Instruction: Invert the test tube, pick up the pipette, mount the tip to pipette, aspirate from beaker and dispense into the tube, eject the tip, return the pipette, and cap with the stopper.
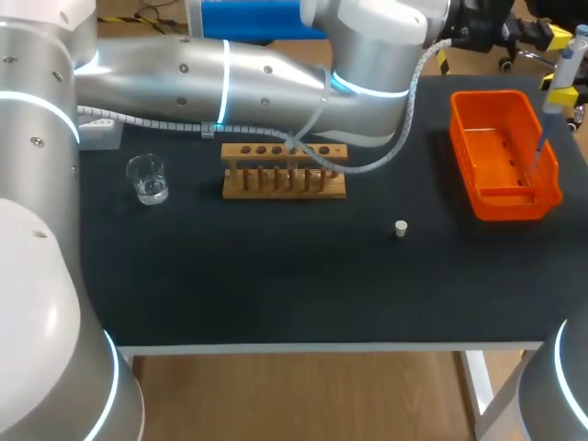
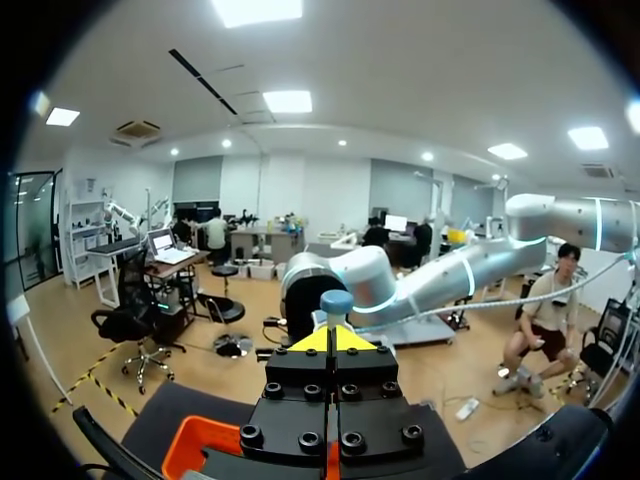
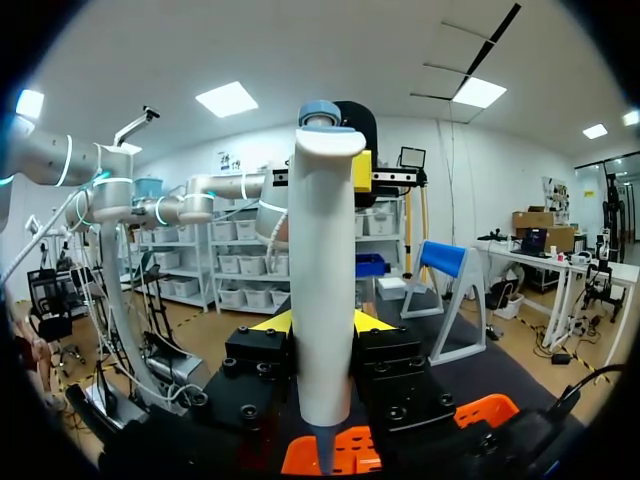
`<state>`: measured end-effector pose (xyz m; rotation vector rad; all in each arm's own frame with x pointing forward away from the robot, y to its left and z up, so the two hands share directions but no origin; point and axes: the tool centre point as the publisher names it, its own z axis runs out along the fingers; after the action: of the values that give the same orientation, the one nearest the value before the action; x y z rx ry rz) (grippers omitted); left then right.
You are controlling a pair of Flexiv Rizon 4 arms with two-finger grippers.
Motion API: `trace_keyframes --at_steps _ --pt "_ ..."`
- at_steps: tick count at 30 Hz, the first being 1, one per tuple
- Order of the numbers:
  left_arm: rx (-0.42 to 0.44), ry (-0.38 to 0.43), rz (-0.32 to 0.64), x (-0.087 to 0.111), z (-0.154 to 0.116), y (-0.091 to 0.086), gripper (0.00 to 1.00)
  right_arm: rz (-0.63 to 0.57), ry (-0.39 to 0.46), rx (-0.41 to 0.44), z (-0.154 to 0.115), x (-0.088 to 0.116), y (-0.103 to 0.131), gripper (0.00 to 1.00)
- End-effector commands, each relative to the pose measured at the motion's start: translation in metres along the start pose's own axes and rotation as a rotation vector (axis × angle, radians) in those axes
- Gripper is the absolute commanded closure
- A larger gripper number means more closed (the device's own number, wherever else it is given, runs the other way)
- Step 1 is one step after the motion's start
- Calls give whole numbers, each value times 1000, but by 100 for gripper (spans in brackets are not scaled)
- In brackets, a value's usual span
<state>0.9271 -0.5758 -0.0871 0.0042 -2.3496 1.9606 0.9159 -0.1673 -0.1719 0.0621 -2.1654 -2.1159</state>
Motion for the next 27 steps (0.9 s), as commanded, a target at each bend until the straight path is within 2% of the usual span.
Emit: trace_keyframes --at_steps 1,27 --pt "-5 1 -1 0 5 9 100 0 7 2 0 -3 9 100" --pt "-13 4 -20 -2 7 19 100 0 7 2 0 -3 9 100"
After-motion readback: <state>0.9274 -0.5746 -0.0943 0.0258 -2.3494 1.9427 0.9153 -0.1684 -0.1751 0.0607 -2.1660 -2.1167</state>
